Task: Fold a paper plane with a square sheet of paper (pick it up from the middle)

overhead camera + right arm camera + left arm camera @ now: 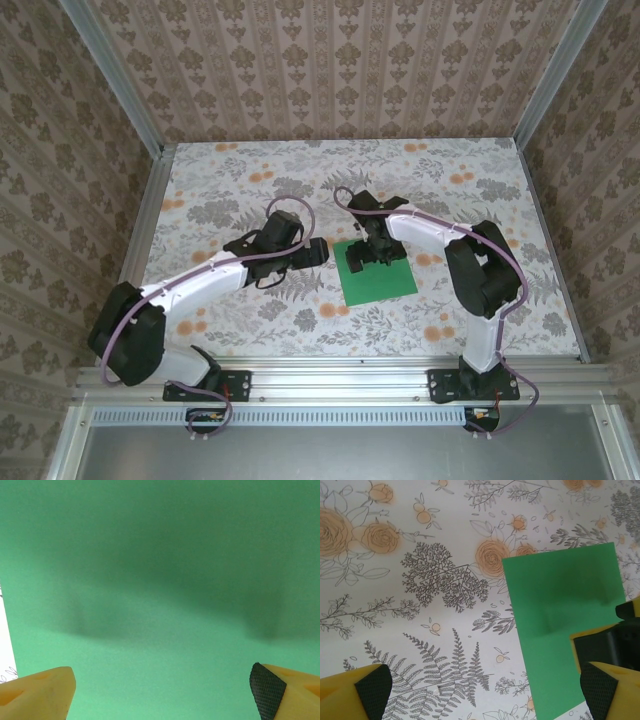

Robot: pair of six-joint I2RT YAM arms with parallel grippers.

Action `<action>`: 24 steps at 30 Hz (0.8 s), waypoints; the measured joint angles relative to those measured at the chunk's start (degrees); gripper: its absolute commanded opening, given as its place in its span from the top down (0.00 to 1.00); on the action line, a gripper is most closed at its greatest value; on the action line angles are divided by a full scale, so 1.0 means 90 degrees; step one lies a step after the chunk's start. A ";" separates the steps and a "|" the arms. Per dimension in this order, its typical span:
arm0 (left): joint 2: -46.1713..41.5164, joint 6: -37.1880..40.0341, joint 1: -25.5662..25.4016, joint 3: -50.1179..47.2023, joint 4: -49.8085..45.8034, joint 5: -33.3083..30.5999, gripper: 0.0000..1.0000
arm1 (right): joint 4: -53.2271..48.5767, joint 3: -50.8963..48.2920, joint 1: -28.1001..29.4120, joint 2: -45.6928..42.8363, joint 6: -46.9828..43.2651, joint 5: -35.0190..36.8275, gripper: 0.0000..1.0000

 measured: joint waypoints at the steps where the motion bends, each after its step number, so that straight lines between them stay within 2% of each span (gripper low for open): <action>1: 0.0027 -0.0036 0.0000 0.0000 0.0000 -0.0017 0.00 | -0.0058 0.0046 0.0000 0.0024 0.0005 0.0000 0.07; 12: 0.0075 -0.0134 0.0000 0.0036 -0.0049 -0.0141 0.00 | -0.0211 0.0209 0.0017 0.0576 0.0124 0.0005 0.07; 24: 0.0075 -0.0134 0.0000 0.0036 -0.0049 -0.0141 0.00 | -0.0279 0.0308 0.0056 0.0658 0.0413 0.0075 0.10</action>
